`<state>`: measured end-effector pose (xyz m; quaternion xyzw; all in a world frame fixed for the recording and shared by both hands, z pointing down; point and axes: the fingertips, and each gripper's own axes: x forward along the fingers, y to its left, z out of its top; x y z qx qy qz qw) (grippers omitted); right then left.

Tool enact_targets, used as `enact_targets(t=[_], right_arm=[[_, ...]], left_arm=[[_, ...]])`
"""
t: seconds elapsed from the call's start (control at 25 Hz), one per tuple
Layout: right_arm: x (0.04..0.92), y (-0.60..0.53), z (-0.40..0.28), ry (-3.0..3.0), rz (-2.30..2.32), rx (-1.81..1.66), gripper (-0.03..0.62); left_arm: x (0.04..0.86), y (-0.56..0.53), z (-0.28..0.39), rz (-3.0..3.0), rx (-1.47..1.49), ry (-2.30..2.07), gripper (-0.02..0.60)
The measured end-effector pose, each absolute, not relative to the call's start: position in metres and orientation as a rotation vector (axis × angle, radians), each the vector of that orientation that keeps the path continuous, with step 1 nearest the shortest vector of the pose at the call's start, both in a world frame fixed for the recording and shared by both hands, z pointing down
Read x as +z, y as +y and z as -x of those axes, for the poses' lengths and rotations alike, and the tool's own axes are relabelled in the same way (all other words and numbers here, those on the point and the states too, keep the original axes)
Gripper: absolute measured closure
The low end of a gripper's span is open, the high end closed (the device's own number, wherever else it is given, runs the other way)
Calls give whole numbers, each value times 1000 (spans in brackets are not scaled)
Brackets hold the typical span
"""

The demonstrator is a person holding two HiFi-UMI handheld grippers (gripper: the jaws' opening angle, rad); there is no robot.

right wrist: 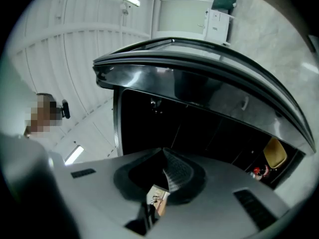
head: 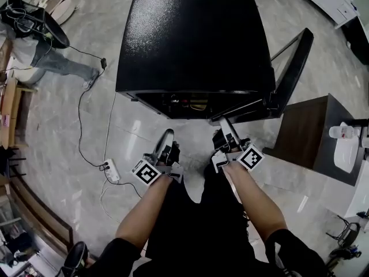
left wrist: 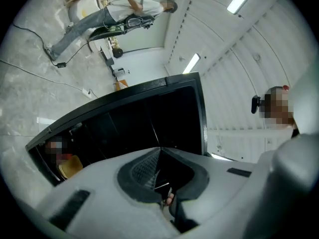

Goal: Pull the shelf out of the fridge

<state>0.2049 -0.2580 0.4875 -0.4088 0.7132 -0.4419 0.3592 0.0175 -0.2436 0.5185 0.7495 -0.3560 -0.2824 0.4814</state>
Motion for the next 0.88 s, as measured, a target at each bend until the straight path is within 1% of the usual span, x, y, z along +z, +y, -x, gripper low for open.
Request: enact_targets(t=[0.28, 0.64, 0.76, 0.88], right_arm=[[533, -279, -221, 1647, 1087, -1192, 566], [587, -294, -213, 1598, 1132, -1226, 563], [604, -299, -215, 1583, 1147, -1233, 517], [612, -306, -210, 1589, 1137, -1233, 514]], left_arm=[[547, -264, -21, -1697, -790, -885, 558], [581, -287, -23, -1615, -821, -905, 558], [591, -293, -20, -1580, -850, -912, 558], [606, -299, -14, -1549, -856, -937, 558]])
